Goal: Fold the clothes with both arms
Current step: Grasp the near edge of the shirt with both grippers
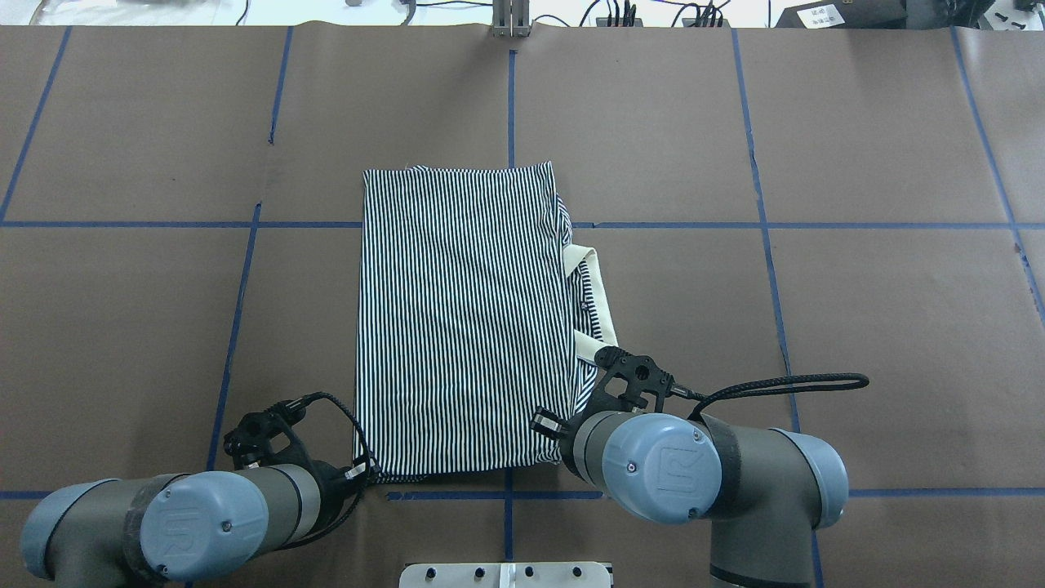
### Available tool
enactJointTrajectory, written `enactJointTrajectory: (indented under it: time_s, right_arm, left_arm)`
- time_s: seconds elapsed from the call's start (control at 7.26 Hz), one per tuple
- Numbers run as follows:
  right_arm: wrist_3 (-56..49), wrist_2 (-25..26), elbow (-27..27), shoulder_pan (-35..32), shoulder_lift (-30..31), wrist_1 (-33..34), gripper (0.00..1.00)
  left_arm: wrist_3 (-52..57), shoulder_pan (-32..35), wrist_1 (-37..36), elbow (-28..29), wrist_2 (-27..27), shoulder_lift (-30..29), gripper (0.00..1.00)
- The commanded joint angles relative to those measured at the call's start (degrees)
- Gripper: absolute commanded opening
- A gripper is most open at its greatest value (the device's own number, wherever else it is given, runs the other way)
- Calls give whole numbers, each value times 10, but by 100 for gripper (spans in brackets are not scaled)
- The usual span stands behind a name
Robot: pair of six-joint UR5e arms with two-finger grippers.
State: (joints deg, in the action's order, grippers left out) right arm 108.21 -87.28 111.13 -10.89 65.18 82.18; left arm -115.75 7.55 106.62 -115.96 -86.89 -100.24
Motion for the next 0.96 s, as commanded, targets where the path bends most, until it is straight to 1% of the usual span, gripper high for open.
enactJointTrajectory:
  time_s: [0.0, 0.28, 0.41, 0.55, 0.69, 0.83]
  right_arm:
    - [-1, 0, 0, 0, 0, 0, 0]
    - [-1, 1, 2, -2, 0, 0, 0]
    - [1, 3, 13, -1, 6, 2, 0]
    - [4, 26, 52, 16, 26, 27, 0]
    - [9, 46, 109, 35, 30, 95, 0]
    - [10, 47, 142, 36, 21, 145, 0]
  left_arm:
    - [-1, -1, 0, -1, 0, -7, 0]
    - [-3, 1, 0, -13, 0, -13, 0]
    - [-3, 5, -2, -46, -1, -10, 0]
    - [-3, 6, -38, -89, -1, -11, 0]
    - [-4, 5, -84, -144, -2, -13, 0]
    - [-2, 9, -105, -184, -6, -13, 0]
